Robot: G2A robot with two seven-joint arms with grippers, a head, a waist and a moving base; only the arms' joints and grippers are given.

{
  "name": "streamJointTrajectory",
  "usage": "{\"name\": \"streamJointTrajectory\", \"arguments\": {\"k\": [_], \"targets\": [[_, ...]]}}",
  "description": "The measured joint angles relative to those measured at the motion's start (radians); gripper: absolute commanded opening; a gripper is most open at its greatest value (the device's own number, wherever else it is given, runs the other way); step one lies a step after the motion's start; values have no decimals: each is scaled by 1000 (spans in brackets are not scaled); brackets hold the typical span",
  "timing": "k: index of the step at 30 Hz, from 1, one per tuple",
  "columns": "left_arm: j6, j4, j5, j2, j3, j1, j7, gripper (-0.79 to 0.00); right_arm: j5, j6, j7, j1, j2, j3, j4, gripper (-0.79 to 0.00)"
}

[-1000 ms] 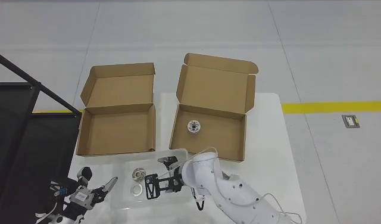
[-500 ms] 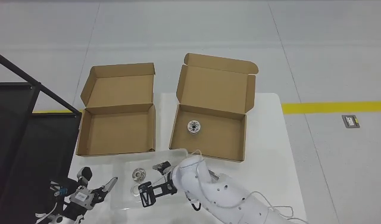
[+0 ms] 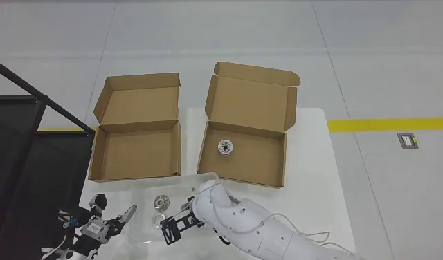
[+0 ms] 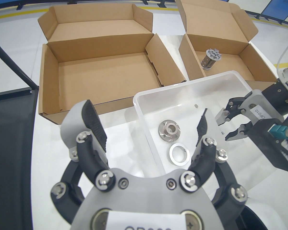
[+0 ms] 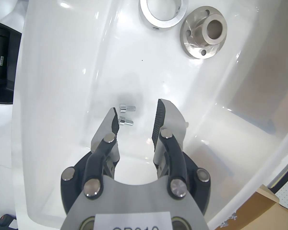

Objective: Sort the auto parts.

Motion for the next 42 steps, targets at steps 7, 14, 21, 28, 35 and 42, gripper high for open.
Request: {"name": "streamJointTrajectory", "arguments": {"k": [7, 14, 21, 28, 35, 42], "targets": [[0, 0, 0, 0, 0, 0, 0, 0, 18, -2, 15, 26, -52, -32, 95, -431], [0, 0, 0, 0, 0, 0, 0, 0, 37, -7, 1, 50, -97, -47, 182, -437], [0, 0, 0, 0, 0, 0, 0, 0, 38, -14, -23, 68, -129, -58, 251, -511], [0, 0, 0, 0, 0, 0, 0, 0, 30, -15, -49, 77, -153, -64, 301, -588], [0, 0, 0, 0, 0, 0, 0, 0, 19, -15, -71, 87, -167, -62, 333, -785], [0, 0, 0, 0, 0, 0, 0, 0, -5, -2, -102, 90, -165, -53, 319, -785]]}}
